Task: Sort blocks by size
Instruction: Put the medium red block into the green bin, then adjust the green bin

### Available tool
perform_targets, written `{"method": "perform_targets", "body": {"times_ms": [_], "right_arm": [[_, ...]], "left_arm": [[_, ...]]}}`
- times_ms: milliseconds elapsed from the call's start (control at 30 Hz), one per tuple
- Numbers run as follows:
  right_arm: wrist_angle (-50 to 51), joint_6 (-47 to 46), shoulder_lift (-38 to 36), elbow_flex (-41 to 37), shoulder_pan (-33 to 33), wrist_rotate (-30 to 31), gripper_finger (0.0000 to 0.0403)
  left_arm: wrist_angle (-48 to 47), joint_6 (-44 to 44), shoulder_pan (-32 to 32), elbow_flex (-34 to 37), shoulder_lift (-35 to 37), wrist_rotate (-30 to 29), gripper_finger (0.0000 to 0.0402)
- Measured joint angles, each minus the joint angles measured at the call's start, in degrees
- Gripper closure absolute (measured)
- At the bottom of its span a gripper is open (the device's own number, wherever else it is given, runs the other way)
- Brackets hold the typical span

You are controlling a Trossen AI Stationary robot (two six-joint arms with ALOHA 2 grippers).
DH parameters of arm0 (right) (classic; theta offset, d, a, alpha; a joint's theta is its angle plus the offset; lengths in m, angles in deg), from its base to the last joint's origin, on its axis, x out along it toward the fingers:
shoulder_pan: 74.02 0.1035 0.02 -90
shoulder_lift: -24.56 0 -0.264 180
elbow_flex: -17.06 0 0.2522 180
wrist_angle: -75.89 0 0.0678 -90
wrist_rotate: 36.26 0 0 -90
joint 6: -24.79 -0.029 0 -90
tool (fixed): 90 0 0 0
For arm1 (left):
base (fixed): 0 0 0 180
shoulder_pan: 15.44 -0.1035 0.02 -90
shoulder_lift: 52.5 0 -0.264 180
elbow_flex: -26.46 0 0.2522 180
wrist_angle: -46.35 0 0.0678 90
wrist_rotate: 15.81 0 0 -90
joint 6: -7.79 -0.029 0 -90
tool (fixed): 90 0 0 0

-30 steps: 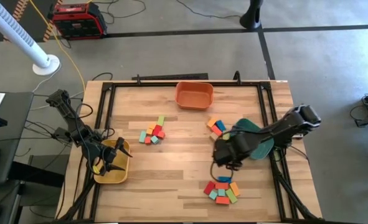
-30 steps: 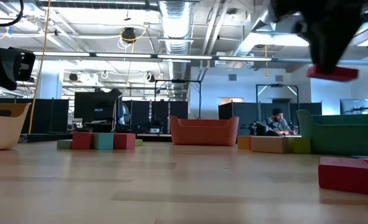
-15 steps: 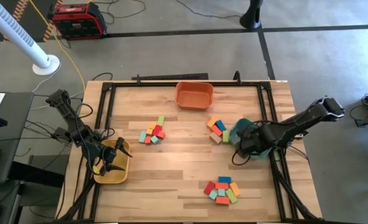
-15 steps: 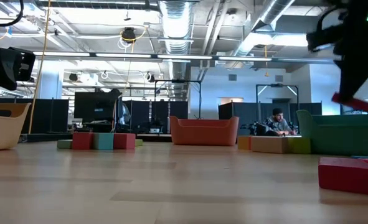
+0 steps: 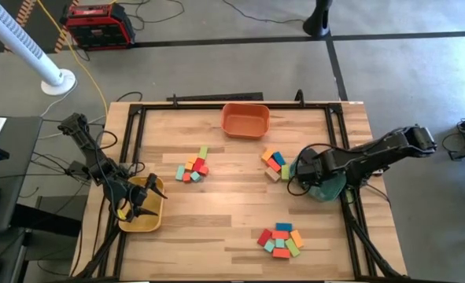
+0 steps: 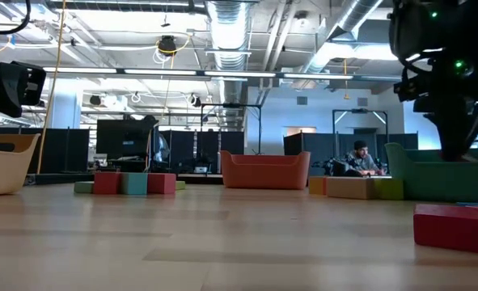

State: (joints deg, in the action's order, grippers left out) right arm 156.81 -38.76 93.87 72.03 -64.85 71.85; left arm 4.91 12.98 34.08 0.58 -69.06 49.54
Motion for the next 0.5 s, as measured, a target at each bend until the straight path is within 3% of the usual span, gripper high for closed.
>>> {"method": "perform_targets", "body": {"times_ms": [200, 500], "right_arm": [[-0.4, 0.7, -0.1, 0.0, 0.0, -0.2, 0.0153], [-6.9, 2.6, -0.3, 2.6, 4.7, -4.8, 0.0146]], "left_arm": [[0.0, 0.0, 0.0, 0.0, 0.0, 0.0, 0.0100], [0.0, 0.0, 0.0, 0.0, 0.0, 0.0, 0.0100]]}}
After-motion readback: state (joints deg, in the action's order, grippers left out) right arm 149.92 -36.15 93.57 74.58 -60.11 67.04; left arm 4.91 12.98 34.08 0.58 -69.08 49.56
